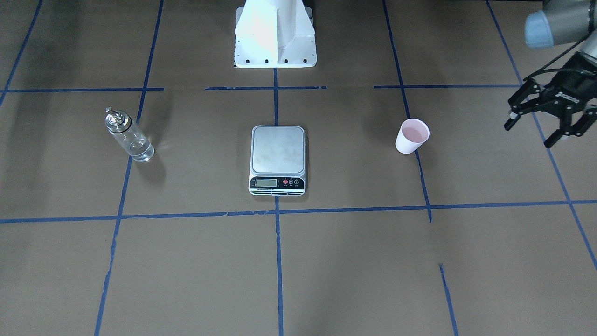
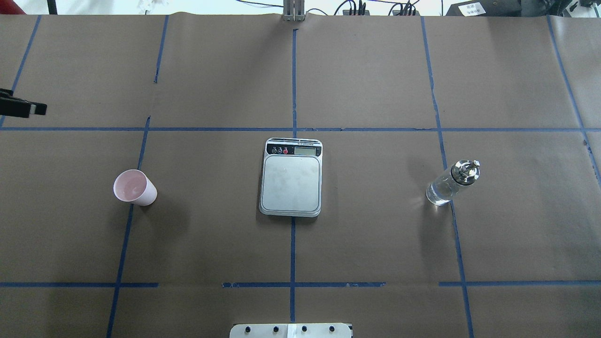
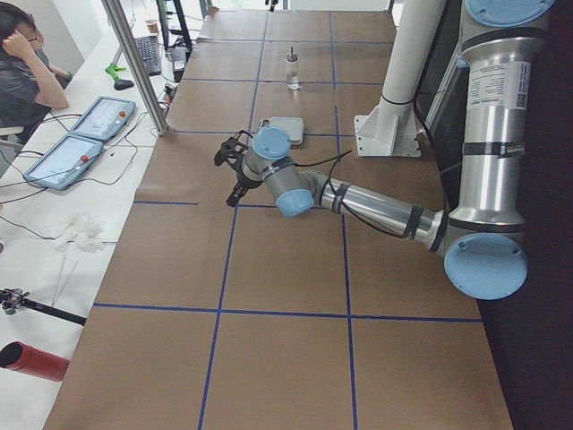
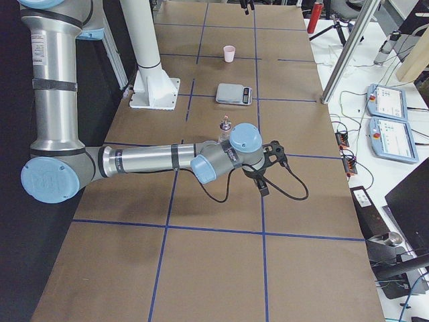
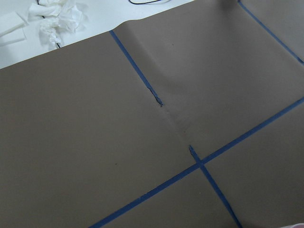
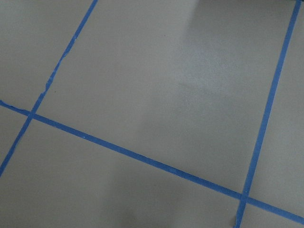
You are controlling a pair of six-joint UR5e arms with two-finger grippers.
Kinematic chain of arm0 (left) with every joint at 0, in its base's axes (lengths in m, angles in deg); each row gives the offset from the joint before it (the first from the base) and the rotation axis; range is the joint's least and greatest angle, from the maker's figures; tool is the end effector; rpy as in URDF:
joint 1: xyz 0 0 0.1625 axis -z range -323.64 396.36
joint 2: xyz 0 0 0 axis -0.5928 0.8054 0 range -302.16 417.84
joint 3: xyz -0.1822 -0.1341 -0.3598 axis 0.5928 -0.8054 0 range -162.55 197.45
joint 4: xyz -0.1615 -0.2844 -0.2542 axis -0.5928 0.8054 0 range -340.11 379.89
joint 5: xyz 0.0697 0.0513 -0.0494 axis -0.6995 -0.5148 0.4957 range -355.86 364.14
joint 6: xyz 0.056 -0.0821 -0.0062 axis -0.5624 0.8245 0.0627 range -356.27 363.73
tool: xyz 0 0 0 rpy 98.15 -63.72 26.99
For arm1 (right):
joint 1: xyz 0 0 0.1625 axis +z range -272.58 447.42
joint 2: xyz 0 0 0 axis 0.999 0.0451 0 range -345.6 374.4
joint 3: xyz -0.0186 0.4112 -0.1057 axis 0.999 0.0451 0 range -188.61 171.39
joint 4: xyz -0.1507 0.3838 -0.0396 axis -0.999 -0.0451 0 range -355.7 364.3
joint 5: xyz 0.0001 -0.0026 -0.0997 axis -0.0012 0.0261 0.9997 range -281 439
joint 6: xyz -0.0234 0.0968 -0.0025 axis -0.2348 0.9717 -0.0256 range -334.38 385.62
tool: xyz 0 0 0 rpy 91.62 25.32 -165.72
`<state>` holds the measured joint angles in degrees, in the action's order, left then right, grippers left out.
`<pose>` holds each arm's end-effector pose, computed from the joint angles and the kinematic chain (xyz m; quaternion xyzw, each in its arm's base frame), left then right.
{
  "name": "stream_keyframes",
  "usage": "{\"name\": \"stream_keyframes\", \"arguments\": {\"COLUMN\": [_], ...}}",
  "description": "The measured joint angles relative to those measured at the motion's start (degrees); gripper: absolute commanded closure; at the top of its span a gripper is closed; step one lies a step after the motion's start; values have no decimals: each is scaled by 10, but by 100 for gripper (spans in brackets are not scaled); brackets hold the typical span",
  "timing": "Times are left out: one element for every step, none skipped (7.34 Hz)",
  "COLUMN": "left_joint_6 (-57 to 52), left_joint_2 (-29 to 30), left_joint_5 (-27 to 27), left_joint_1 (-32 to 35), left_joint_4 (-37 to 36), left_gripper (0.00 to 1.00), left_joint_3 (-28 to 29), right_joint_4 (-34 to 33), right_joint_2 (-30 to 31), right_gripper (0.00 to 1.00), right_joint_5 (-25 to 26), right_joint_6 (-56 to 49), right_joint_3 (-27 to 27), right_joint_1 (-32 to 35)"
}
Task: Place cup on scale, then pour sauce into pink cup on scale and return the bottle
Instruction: 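Move the left gripper down to the pink paper cup and grasp it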
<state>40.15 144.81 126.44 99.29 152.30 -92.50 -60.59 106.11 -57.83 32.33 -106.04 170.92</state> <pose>0.1453 -0.4603 0.4301 0.2772 0.4557 0.0691 0.8431 0.0039 -0.5018 0.5556 0.1982 -0.4086 -0.1040 0.8848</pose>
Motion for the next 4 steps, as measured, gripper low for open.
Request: {"name": "stream_keyframes", "arguments": {"left_joint_6": [76, 148, 219, 269], "left_joint_2": [-21, -32, -37, -38], "left_joint_5": [-74, -146, -205, -243], "left_joint_1": [-72, -145, -212, -258], "left_joint_4": [-1, -5, -13, -24], "left_gripper": [15, 28, 35, 35], "left_joint_3": [-29, -42, -46, -46], "right_joint_4": [0, 0, 0, 0], "right_joint_2": [1, 2, 2, 2], "right_gripper": [0, 0, 0, 0], "right_joint_5": [0, 0, 0, 0], "right_joint_6": [3, 7, 9, 10], "right_joint_3": [0, -1, -1, -2], "right_joint_1": [0, 0, 0, 0]}}
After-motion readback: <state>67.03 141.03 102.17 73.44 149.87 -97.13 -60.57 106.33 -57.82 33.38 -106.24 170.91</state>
